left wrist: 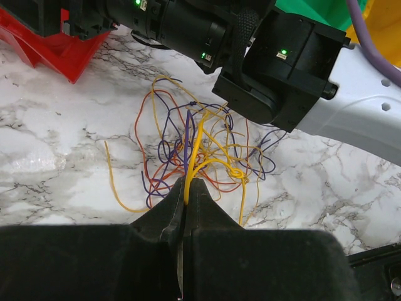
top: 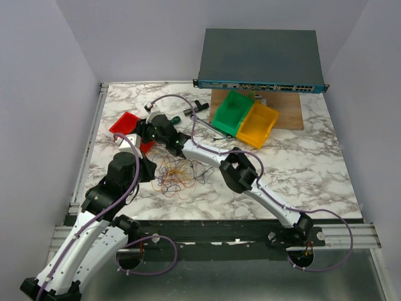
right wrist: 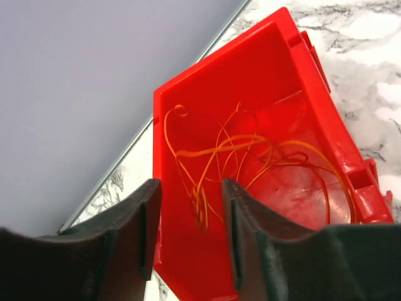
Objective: Untangle the cables
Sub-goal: Place the cable in the bin.
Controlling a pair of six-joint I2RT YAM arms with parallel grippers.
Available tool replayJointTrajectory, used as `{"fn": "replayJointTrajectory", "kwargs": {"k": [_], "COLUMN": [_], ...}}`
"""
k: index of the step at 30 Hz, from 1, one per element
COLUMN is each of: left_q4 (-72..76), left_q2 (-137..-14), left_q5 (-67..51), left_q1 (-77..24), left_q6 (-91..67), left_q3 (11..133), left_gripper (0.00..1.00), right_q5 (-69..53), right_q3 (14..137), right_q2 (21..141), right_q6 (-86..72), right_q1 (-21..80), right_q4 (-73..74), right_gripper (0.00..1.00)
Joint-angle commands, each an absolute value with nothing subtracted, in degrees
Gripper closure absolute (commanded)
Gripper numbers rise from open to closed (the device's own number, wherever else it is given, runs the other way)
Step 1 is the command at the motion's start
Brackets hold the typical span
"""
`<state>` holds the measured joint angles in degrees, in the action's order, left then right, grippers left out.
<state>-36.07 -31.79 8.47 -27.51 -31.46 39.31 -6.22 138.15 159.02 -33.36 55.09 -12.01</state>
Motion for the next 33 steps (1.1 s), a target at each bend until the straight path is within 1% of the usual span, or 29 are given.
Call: {"fn": "replayJointTrajectory", "kwargs": {"k": [1,4,7,12,17,22,26,29,31,33], "left_q4": [-35.07,-34.99,-34.84,-35.05,-34.63,-33.96,-32.04,-29.56,-28.27,-26.9], "left_q2": [-31.9,-32.2,-32.48,-32.64,-33.03,-33.64,-34.1,-34.87,-35.26,-35.48], "left_q5": [9.23,9.21,9.24,9.33,8.33,7.83,6.43,4.11,3.24,2.66], "left_q1": [-27.69,-27.64,-27.67,-27.6,-27.57,-27.59,-27.54,-27.6,-27.64,-27.63], "left_q6": [-31.03,-31.03,-31.11,-31.24,-31.2,-31.54,-33.04,-34.59,-35.68,-36.43], "left_q3": [39.81,40.06,40.06,40.27,40.43,39.9,38.63,37.61,36.9,36.07], "left_gripper": [1.0,1.0,1.0,1.0,1.0,1.0,1.0,1.0,1.0,1.0], "right_q5": [-5.97,-5.35,-5.18,-4.75,-0.36,11.98,16.85,22.59,27.76,30.27], "right_q3": [138.05,137.08,133.46,122.11,103.39,82.57,66.44,59.29,56.69,53.93], "right_q2": [155.44,151.82,147.13,137.49,123.89,108.18,96.25,90.36,87.71,85.29], "right_q6": [-31.49,-30.22,-29.36,-29.05,-27.35,-27.11,-29.74,-32.92,-36.86,-40.15], "right_q1": [54.87,54.84,54.89,54.71,54.48,54.01,53.66,53.59,53.53,53.46], "right_q4": [-12.96,-12.11,-11.95,-12.01,-11.32,-5.23,-2.53,4.77,10.45,13.22], "right_gripper": [0.46,0.43,0.39,0.34,0.29,0.28,0.27,0.25,0.25,0.24]}}
